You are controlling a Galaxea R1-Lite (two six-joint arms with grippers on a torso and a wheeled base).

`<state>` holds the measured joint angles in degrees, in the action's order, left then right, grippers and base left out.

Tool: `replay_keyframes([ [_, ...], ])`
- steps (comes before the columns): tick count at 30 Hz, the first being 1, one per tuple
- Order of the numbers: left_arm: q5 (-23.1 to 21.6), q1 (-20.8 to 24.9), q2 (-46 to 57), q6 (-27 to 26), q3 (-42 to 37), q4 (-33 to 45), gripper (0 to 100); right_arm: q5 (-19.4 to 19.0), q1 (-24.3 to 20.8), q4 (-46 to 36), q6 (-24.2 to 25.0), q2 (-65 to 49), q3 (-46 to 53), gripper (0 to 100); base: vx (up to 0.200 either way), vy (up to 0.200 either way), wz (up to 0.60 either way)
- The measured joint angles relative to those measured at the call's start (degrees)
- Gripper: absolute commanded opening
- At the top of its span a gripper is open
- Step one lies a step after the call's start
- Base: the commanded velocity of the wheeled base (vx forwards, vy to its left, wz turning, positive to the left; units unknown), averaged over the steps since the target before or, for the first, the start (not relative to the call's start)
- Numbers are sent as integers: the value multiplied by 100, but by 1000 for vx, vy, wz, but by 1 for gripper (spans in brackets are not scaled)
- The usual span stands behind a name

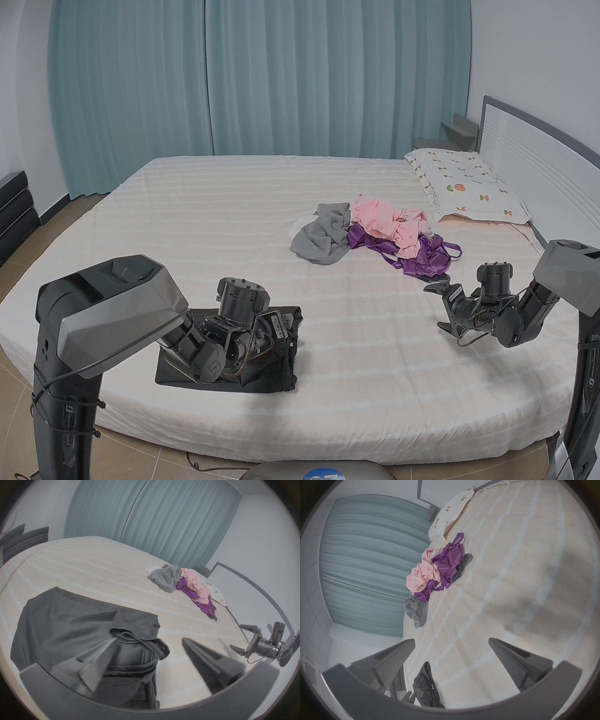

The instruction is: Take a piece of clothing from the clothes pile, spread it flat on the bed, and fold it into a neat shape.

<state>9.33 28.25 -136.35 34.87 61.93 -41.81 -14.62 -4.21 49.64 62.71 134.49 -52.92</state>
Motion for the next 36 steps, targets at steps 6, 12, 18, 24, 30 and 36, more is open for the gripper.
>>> replay_keyframes([
  [6,-29,39,494,490,-529,-247,100,1,0,1,-2,0,2,100,0,0,0],
  [12,-137,-245,956,956,-1130,-404,100,1,-6,0,-4,0,20,100,0,0,0],
  [18,-477,-584,1157,1547,-1707,-931,100,4,-12,0,-4,0,24,100,0,0,0],
  [24,-1011,-1008,1143,2075,-1996,-1109,100,6,-17,0,-9,2,26,100,0,67,0],
  [30,-1537,-1491,1115,2400,-2042,-1106,100,6,-22,1,-9,0,28,100,0,200,0],
  [36,-1843,-1783,1061,2600,-2035,-1107,100,17,-26,-10,-6,-22,59,100,0,200,0],
])
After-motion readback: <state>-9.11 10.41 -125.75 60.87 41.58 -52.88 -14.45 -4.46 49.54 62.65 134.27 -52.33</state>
